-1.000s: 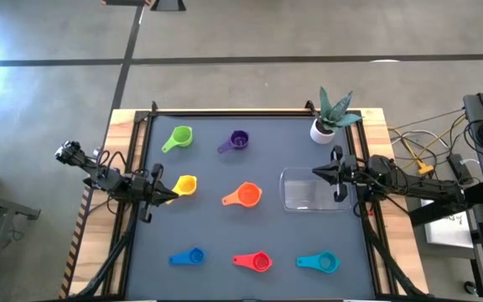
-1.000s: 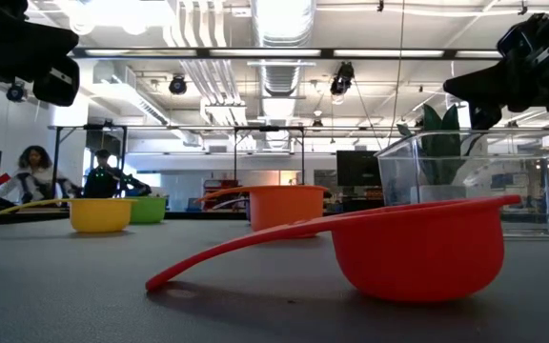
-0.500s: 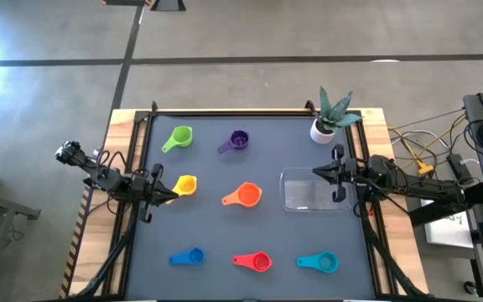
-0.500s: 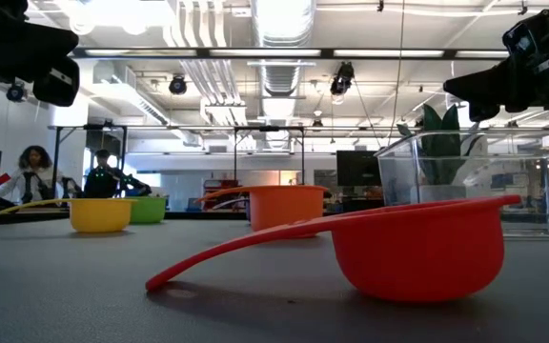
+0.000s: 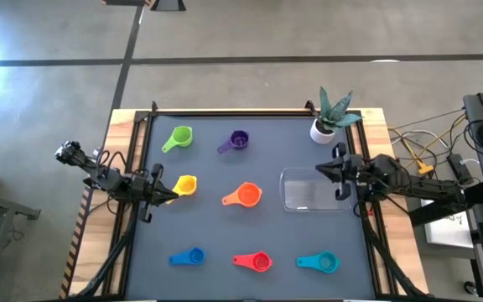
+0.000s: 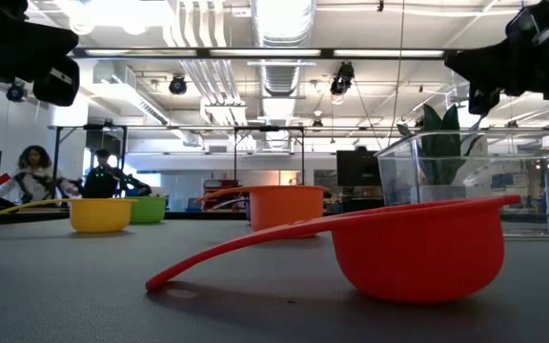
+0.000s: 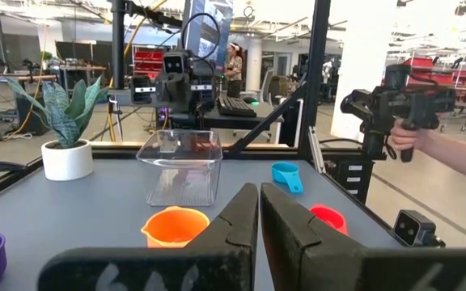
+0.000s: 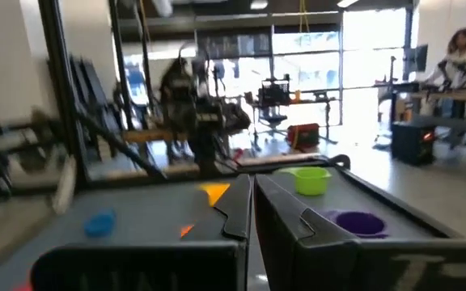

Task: Nest measuring cups in basket
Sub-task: Stack the green measuring cup on top of the orange measuring cup

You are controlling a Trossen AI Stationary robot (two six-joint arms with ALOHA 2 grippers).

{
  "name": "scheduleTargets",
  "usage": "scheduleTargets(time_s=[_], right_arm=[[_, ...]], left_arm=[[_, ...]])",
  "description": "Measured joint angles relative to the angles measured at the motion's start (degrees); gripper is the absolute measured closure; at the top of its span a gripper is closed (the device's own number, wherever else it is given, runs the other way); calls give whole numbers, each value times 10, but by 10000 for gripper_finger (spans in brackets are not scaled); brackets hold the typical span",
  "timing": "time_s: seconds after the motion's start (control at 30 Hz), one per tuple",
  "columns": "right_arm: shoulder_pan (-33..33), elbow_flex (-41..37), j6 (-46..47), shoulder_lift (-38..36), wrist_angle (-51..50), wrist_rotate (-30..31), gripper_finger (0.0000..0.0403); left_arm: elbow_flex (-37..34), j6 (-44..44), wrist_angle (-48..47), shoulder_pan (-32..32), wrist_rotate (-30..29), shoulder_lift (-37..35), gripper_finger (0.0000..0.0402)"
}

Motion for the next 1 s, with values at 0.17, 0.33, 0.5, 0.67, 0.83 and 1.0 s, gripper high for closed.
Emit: scheduleTargets(time_s=[0.17,0.33,0.5,0.67,0.83,1.0], right_arm=[[0,0,97,0,52,1,394],[0,13,98,1,69,1,394],[0,40,78,6,72,-1,394],[0,58,61,45,68,-3,394],[6,79,55,117,69,-5,394],[36,112,24,205,71,0,394]], left_arm=[[0,0,0,0,0,0,402],[0,0,0,0,0,0,402],[0,0,0,0,0,0,402],[0,0,-1,0,0,0,402],[0,0,-2,0,0,0,402],[0,0,-2,0,0,0,402]])
